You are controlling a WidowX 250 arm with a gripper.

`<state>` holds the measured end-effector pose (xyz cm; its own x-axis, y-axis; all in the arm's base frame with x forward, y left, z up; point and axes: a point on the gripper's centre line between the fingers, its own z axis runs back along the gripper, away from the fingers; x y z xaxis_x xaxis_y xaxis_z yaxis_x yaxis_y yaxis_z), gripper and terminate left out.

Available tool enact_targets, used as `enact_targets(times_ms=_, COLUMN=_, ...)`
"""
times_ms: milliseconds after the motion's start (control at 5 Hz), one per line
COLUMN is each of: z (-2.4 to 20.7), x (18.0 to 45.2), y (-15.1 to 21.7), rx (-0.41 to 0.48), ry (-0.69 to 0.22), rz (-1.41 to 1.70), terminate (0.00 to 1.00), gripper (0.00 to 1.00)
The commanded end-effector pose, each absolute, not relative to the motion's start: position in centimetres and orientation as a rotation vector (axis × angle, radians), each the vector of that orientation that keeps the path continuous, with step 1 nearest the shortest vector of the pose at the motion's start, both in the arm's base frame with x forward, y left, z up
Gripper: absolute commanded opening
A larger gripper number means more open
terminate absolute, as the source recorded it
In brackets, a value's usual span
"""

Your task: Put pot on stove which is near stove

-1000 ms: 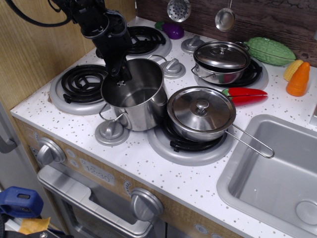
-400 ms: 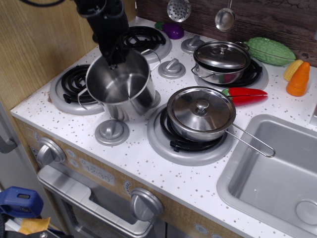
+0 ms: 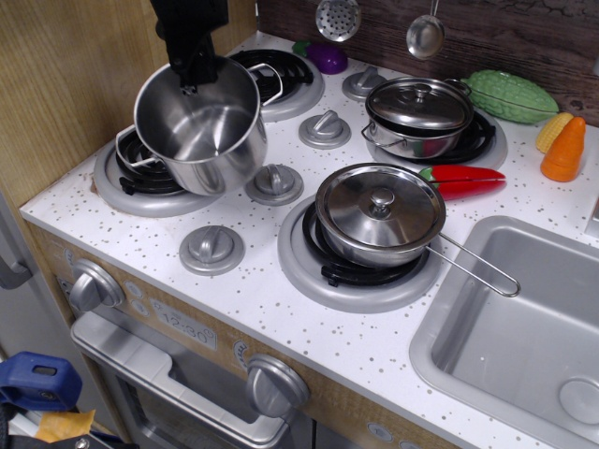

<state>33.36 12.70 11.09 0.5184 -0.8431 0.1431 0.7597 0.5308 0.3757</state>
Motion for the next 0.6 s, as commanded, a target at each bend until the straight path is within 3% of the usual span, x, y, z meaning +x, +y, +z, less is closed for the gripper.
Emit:
enact_targets(times_ms=0, z=14.3, x=34.6, y=14.8, rx=0.414, ry=-0.379, rz=-1.018, terminate=0.00, gripper=0.00)
enact_targets(times_ms=400, z=13.6, x=34.9, y=16.6, rx=0.456, ry=-0.381, rz=-1.051, terminate=0.00, gripper=0.00)
